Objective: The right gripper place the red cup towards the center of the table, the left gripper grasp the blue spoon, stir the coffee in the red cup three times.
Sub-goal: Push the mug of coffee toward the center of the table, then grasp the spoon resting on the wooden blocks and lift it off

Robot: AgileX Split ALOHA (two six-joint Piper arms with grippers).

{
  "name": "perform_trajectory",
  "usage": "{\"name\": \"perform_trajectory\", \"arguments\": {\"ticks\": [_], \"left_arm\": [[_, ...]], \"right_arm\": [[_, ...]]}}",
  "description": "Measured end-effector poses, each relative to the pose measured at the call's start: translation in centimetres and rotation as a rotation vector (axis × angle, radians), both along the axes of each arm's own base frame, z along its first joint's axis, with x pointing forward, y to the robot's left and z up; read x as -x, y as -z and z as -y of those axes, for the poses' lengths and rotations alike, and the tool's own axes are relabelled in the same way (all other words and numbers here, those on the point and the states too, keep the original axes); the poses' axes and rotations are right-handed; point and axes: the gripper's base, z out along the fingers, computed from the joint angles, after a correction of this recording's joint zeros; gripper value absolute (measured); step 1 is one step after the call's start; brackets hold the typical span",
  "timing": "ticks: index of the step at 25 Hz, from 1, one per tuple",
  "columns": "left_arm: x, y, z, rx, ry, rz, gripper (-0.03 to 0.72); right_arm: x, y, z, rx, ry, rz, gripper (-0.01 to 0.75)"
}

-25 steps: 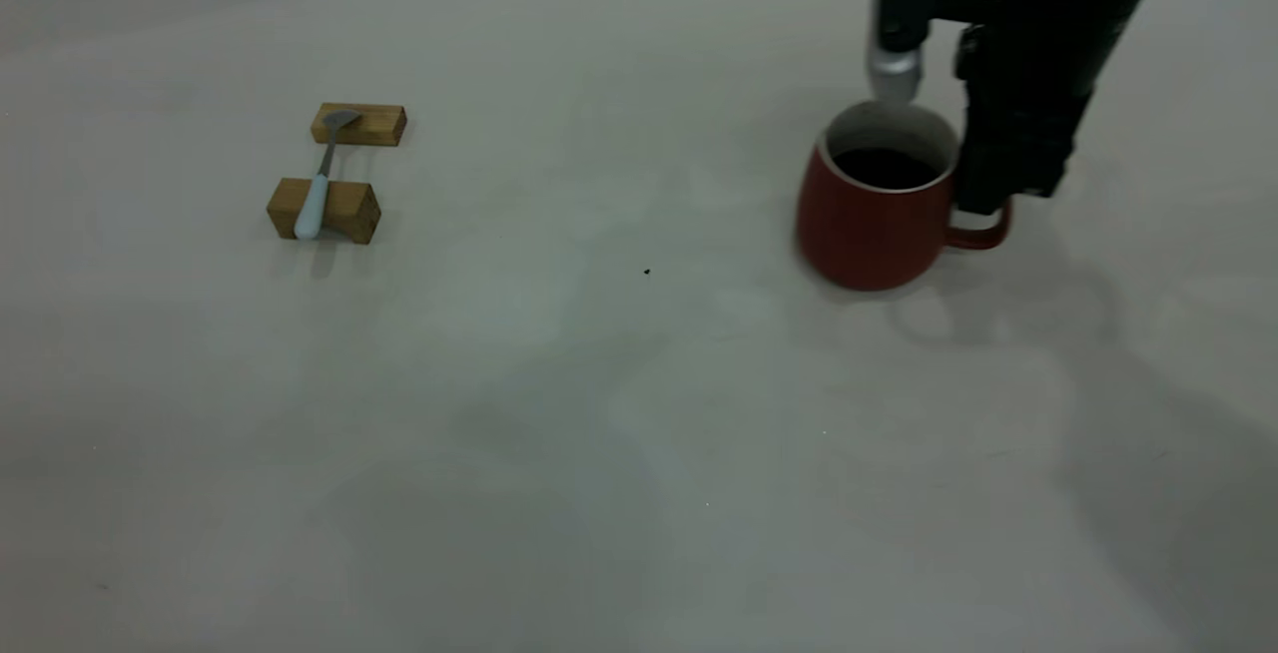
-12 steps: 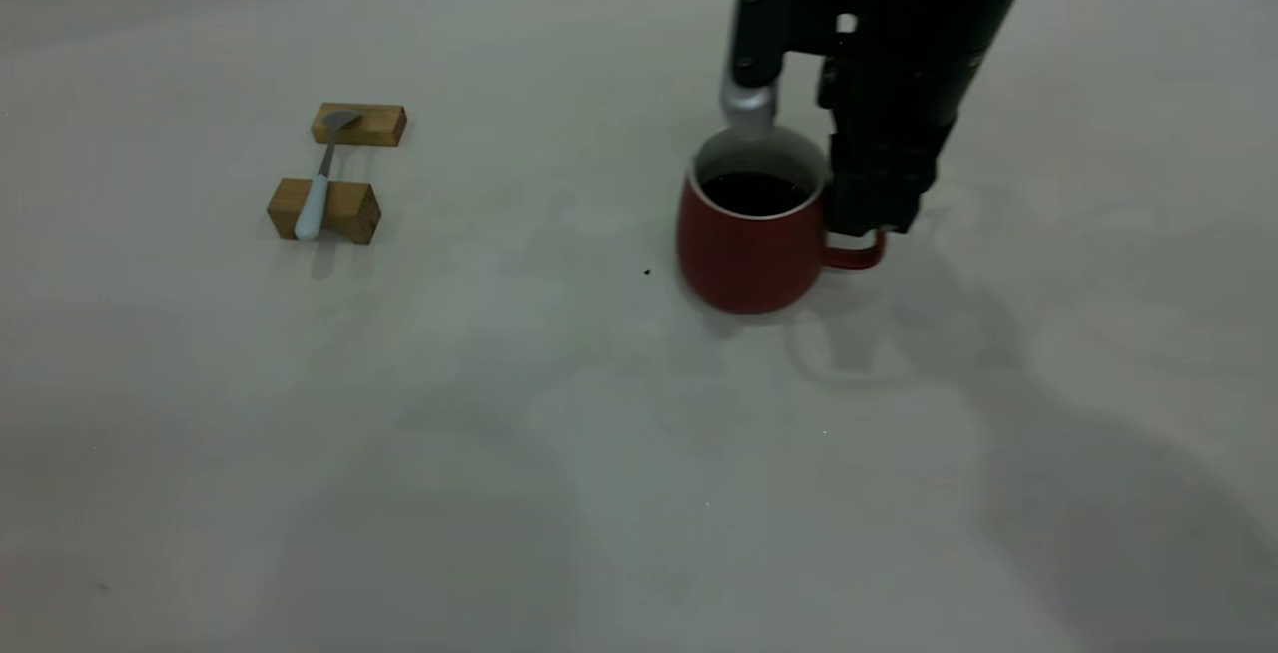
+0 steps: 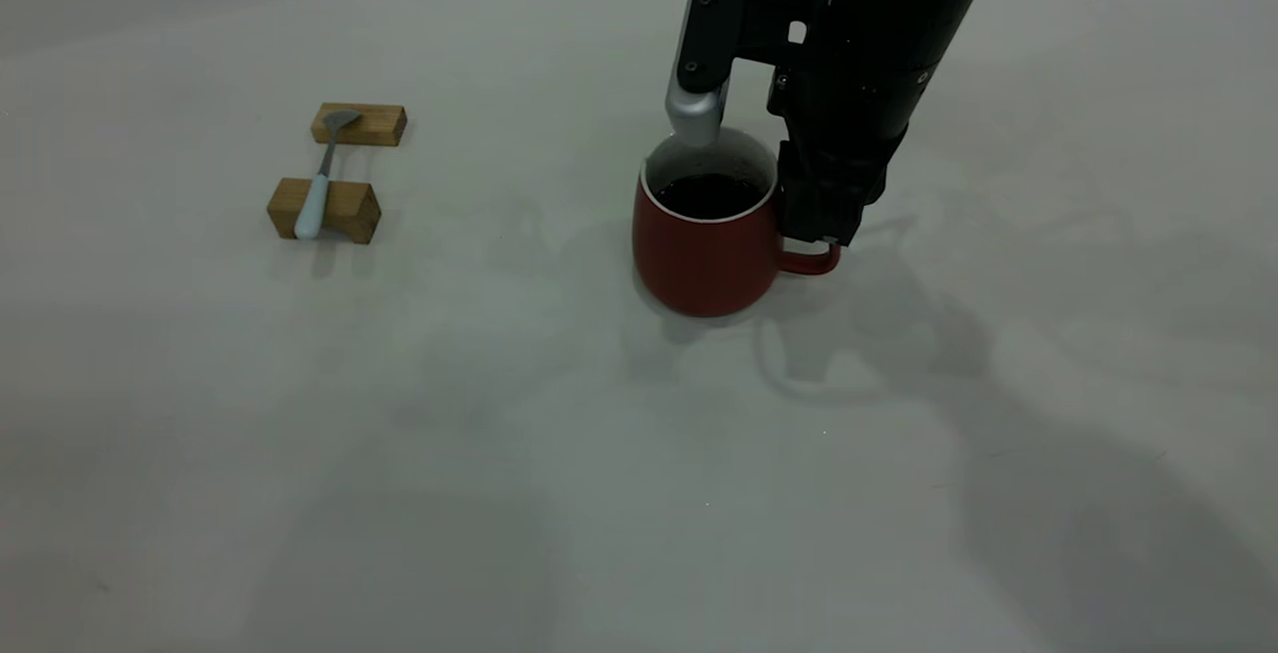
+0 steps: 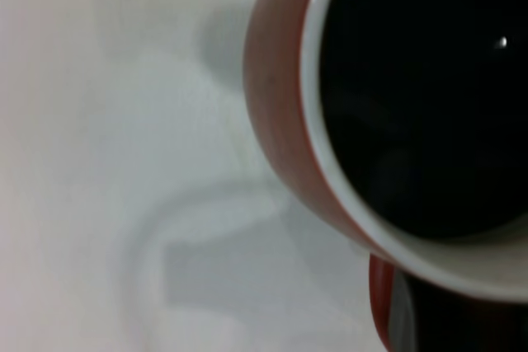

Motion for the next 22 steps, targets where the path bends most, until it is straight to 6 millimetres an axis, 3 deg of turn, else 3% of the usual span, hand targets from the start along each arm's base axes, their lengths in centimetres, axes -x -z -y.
{"name": "perform_trajectory", "arguments": {"ticks": [4, 8, 10, 12, 14, 18, 22], "left_arm": [[0.0, 0.0, 0.0, 0.0, 0.0, 0.0, 0.495], [0.0, 0.0, 0.0, 0.0, 0.0, 0.0, 0.495], [0.0, 0.0, 0.0, 0.0, 0.0, 0.0, 0.495], [0.0, 0.0, 0.0, 0.0, 0.0, 0.0, 0.495], [0.0, 0.0, 0.0, 0.0, 0.0, 0.0, 0.495], [0.0, 0.0, 0.0, 0.0, 0.0, 0.0, 0.495], [0.0, 0.0, 0.0, 0.0, 0.0, 0.0, 0.495]], "right_arm": [[0.0, 0.0, 0.0, -0.008, 0.012, 0.001, 0.298], [-0.1, -0.5, 0.0, -0.016, 0.024, 0.005, 0.515], [-0.1, -1.7, -0.1, -0.027, 0.032, 0.013, 0.634], [0.0, -3.7, 0.0, -0.035, 0.03, 0.012, 0.701], [0.2, -6.6, 0.3, -0.044, 0.033, 0.02, 0.721], [1.3, -13.0, 1.5, -0.063, 0.107, 0.034, 0.722], [3.6, -19.7, 3.2, -0.078, 0.267, 0.053, 0.69]]}}
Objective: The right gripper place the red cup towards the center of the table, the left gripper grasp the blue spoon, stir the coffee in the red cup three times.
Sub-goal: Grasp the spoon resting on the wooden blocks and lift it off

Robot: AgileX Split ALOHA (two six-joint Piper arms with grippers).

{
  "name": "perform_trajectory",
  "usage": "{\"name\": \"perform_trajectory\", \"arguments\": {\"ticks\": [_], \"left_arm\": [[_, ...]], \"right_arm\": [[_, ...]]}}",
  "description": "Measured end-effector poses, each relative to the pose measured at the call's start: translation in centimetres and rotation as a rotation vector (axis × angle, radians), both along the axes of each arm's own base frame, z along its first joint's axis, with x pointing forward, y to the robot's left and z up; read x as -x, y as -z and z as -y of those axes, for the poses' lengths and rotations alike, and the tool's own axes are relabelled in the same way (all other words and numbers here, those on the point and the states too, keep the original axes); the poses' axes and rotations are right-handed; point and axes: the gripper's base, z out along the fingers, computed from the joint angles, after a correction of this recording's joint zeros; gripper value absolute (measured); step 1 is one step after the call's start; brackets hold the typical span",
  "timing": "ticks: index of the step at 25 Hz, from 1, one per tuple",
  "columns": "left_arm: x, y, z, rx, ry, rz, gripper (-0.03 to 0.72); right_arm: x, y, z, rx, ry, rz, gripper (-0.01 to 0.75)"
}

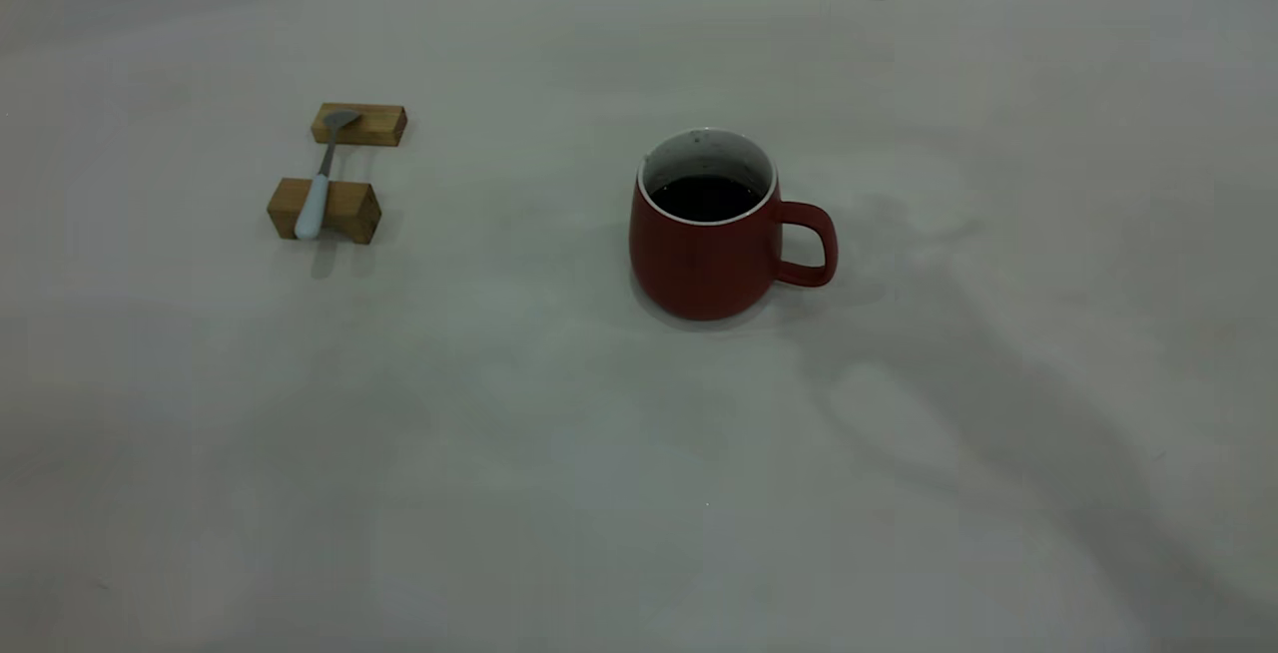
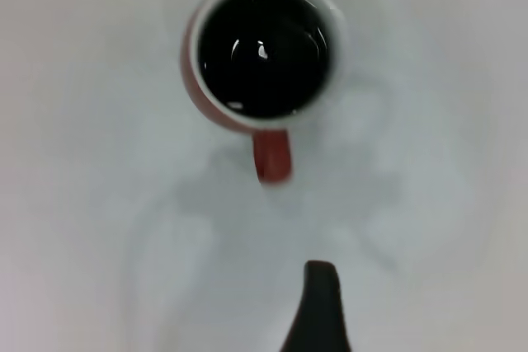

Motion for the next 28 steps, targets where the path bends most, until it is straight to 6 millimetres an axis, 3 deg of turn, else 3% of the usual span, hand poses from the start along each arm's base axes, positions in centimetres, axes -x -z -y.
{"name": "perform_trajectory", "arguments": {"ticks": [7, 10, 13, 17, 22, 28], "left_arm": [[0.0, 0.0, 0.0, 0.0, 0.0, 0.0, 0.495], [0.0, 0.0, 0.0, 0.0, 0.0, 0.0, 0.495], [0.0, 0.0, 0.0, 0.0, 0.0, 0.0, 0.495], [0.0, 0.0, 0.0, 0.0, 0.0, 0.0, 0.495], [0.0, 0.0, 0.0, 0.0, 0.0, 0.0, 0.495], [0.0, 0.0, 0.0, 0.0, 0.0, 0.0, 0.495]], "right_arm": [[7.7, -9.9, 4.3, -0.058, 0.353, -0.081, 0.653], [10.5, -12.8, 5.6, -0.133, 0.437, -0.042, 0.65], [13.4, -13.9, 7.1, -0.187, 0.482, -0.012, 0.65], [18.0, -12.3, 9.2, -0.204, 0.53, -0.029, 0.65], [23.6, -8.3, 12.2, -0.241, 0.663, -0.064, 0.644], [29.2, -4.6, 15.7, -0.37, 0.843, 0.078, 0.636]]}}
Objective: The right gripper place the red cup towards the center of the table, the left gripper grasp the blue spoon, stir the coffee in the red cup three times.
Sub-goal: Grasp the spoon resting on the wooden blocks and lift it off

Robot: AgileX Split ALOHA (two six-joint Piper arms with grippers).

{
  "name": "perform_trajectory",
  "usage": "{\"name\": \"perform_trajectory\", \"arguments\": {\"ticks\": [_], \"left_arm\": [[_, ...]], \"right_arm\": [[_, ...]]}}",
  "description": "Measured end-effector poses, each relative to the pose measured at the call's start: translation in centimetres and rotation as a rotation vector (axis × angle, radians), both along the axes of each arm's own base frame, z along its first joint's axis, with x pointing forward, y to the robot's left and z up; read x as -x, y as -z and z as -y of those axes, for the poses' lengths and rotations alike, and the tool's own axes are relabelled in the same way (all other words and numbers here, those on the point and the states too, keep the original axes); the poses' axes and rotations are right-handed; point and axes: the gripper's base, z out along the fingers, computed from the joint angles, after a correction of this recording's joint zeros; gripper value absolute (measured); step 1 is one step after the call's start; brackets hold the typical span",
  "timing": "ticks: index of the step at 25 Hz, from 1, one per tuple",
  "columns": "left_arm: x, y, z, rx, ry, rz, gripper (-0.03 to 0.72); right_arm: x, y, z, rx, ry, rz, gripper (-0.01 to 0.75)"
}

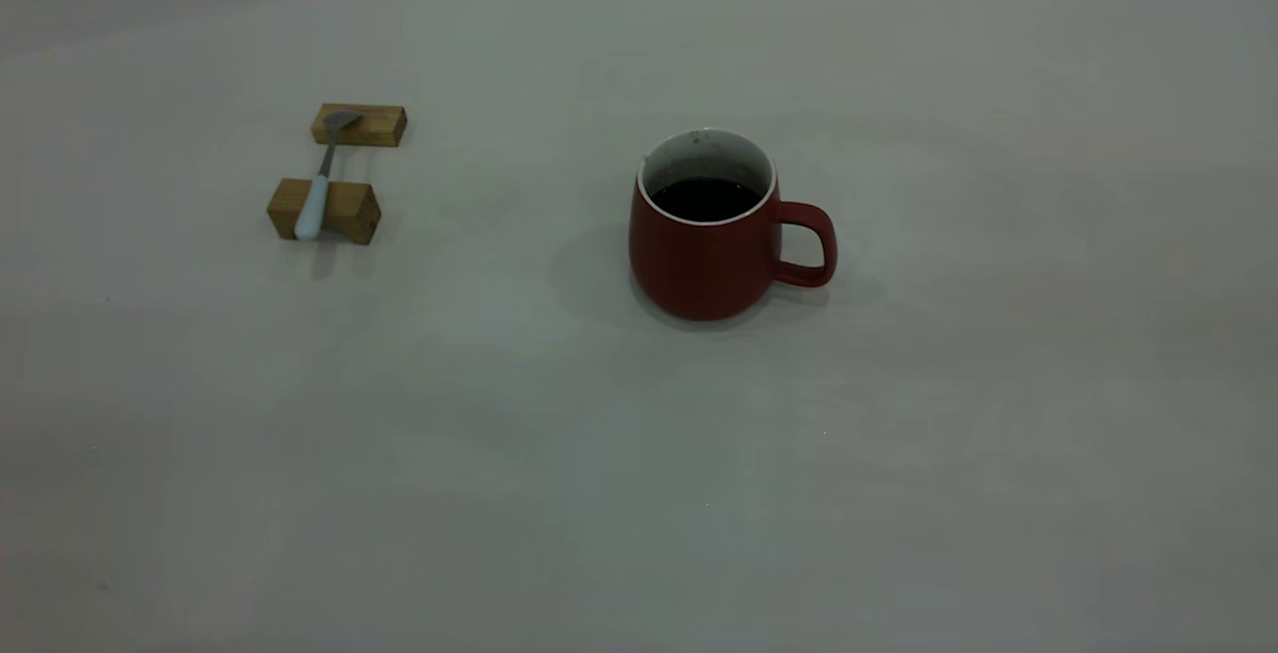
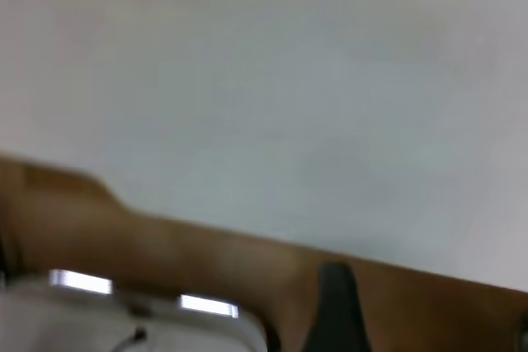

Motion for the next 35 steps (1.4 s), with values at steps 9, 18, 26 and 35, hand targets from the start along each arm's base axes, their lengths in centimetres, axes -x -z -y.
{"name": "perform_trajectory", "arguments": {"ticks": [9, 18, 26, 35], "left_arm": [[0.0, 0.0, 0.0, 0.0, 0.0, 0.0, 0.495], [0.0, 0.0, 0.0, 0.0, 0.0, 0.0, 0.495], [0.0, 0.0, 0.0, 0.0, 0.0, 0.0, 0.495], [0.0, 0.0, 0.0, 0.0, 0.0, 0.0, 0.495]], "right_arm": [[4.2, 2.4, 1.2, -0.043, 0.161, 0.267, 0.633], [5.2, 2.5, 1.3, -0.046, 0.185, 0.34, 0.627], [5.2, 2.5, 1.3, -0.043, 0.182, 0.34, 0.519], [5.2, 2.5, 1.3, -0.043, 0.182, 0.34, 0.38]]}}
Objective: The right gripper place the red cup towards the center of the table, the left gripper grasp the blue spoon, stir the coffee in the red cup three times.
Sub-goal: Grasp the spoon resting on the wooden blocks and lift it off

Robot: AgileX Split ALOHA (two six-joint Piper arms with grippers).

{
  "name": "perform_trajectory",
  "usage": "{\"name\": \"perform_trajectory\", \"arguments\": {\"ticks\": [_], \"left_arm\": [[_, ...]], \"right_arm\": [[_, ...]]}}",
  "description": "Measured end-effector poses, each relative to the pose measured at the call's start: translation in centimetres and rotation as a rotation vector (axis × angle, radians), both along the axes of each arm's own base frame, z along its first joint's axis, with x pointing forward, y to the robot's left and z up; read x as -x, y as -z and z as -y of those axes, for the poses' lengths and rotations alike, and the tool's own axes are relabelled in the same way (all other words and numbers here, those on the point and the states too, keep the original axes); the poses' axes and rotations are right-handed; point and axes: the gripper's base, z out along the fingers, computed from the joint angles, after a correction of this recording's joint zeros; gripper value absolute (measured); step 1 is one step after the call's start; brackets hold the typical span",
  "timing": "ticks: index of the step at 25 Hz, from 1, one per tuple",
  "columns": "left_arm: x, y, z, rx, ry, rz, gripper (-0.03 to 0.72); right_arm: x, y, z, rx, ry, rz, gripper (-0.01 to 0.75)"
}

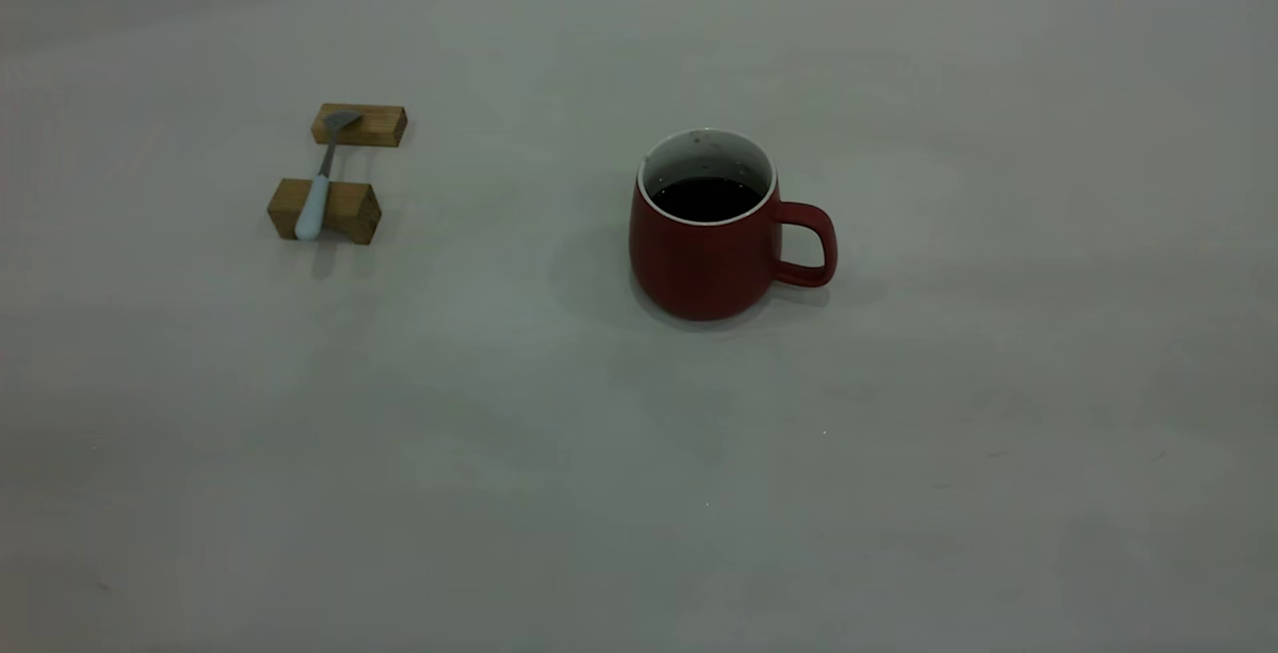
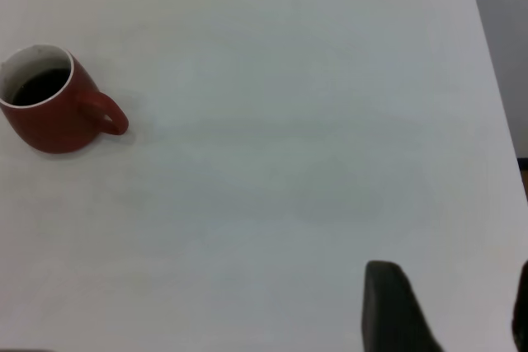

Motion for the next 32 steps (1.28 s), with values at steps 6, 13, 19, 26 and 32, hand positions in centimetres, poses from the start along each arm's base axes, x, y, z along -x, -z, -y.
{"name": "perform_trajectory", "arguments": {"ticks": [6, 13, 19, 26, 32], "left_arm": [[0.0, 0.0, 0.0, 0.001, -0.001, 0.0, 0.495], [-1.4, -1.8, 0.0, 0.011, -0.009, -0.01, 0.558], [-8.3, -3.8, 0.1, 0.02, -0.013, -0.173, 0.664], [-18.3, -2.1, 0.5, 0.073, -0.024, -0.321, 0.668], [-24.8, 2.5, 1.0, 0.136, -0.039, -0.447, 0.668]], "right_arm": [[0.0, 0.0, 0.0, 0.0, 0.0, 0.0, 0.301], [0.0, 0.0, 0.0, 0.0, 0.0, 0.0, 0.229], [0.0, 0.0, 0.0, 0.0, 0.0, 0.0, 0.229], [0.0, 0.0, 0.0, 0.0, 0.0, 0.0, 0.234], [0.0, 0.0, 0.0, 0.0, 0.0, 0.0, 0.236]]}}
